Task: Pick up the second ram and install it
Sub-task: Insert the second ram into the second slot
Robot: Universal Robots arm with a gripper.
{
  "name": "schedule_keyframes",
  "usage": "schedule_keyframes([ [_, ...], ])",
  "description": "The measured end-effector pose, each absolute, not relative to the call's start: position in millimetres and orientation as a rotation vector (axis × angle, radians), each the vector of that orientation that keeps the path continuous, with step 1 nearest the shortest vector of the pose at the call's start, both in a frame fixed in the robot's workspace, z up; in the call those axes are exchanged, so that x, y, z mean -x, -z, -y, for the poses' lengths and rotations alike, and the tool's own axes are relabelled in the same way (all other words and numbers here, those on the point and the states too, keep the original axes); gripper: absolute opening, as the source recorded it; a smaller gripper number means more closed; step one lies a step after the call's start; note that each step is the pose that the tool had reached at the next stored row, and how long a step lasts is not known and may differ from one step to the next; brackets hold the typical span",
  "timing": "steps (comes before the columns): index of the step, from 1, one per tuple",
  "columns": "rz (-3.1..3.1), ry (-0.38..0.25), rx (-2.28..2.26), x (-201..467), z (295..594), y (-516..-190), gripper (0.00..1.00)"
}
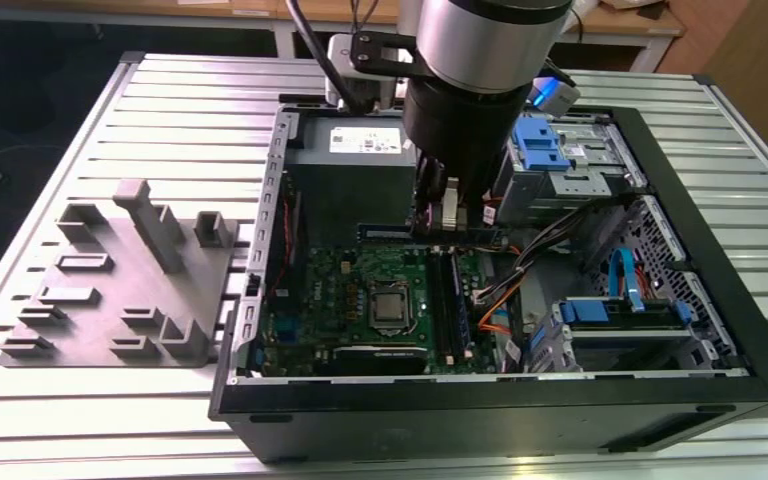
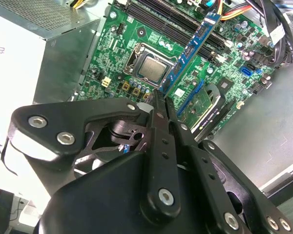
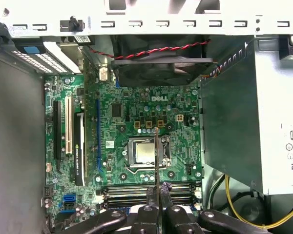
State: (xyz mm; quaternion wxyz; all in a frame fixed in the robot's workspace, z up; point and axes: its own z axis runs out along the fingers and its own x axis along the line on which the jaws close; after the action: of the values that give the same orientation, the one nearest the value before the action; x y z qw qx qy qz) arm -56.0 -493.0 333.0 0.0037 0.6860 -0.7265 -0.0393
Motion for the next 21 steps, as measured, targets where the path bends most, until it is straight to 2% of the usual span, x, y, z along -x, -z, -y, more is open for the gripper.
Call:
schedule_keyframes([
  [21, 2.587, 0.126, -1.789, 55.9, 493.0, -330.7, 0.1],
])
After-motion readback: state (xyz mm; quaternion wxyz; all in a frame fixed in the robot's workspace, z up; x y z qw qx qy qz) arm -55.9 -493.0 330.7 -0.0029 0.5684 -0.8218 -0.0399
